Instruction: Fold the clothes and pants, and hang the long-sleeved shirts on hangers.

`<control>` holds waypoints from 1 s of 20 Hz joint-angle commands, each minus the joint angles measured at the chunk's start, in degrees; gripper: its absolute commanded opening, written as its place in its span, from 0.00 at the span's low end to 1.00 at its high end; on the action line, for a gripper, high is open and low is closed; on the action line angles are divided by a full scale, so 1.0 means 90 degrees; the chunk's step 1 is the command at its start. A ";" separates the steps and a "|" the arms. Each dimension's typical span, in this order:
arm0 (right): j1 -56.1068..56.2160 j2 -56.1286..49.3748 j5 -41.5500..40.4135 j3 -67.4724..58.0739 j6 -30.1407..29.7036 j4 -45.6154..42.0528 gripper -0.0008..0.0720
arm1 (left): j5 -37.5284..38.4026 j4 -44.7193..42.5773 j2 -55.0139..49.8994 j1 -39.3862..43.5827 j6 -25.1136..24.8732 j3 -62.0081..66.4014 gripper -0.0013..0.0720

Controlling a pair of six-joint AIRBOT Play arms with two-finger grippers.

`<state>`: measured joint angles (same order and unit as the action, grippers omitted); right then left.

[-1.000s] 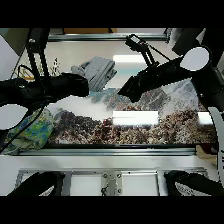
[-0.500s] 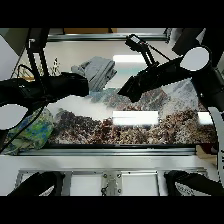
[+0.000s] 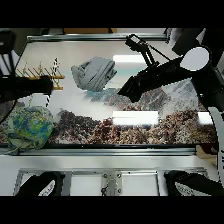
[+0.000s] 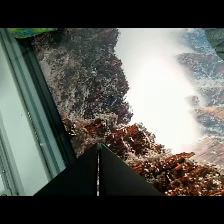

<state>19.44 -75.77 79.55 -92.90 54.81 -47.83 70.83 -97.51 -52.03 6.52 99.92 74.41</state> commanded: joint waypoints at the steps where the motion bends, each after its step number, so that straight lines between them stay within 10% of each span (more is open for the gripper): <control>1: 0.0002 -0.0005 0.0000 0.0002 0.0002 0.0002 0.03 | 0.0136 -0.0027 -0.0010 -0.2280 -0.0114 -0.0918 0.97; 7: 0.0002 -0.0005 0.0000 0.0002 0.0002 0.0002 0.03 | -0.1749 0.0187 -0.0772 -0.4762 -0.0119 -0.3194 0.97; 16: 0.0002 -0.0005 0.0000 0.0002 0.0002 0.0002 0.03 | -0.2453 0.1149 -0.2482 -0.4252 -0.0401 -0.3449 0.97; 17: 0.0002 -0.0005 0.0000 0.0002 0.0002 0.0002 0.03 | -0.2370 0.1178 -0.2540 -0.4160 -0.0364 -0.3451 0.87; 19: 0.0002 -0.0017 -0.0017 0.0002 0.0002 0.0002 0.03 | -0.2178 0.1180 -0.2555 -0.3997 -0.0328 -0.3449 0.14; 20: 0.0002 -0.0036 -0.0019 0.0002 0.0002 0.0041 0.03 | -0.2079 0.1183 -0.2455 -0.3934 -0.0333 -0.3449 0.04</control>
<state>19.44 -75.88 79.50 -92.90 54.81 -47.81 50.15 -87.57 -73.71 -30.74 96.62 43.51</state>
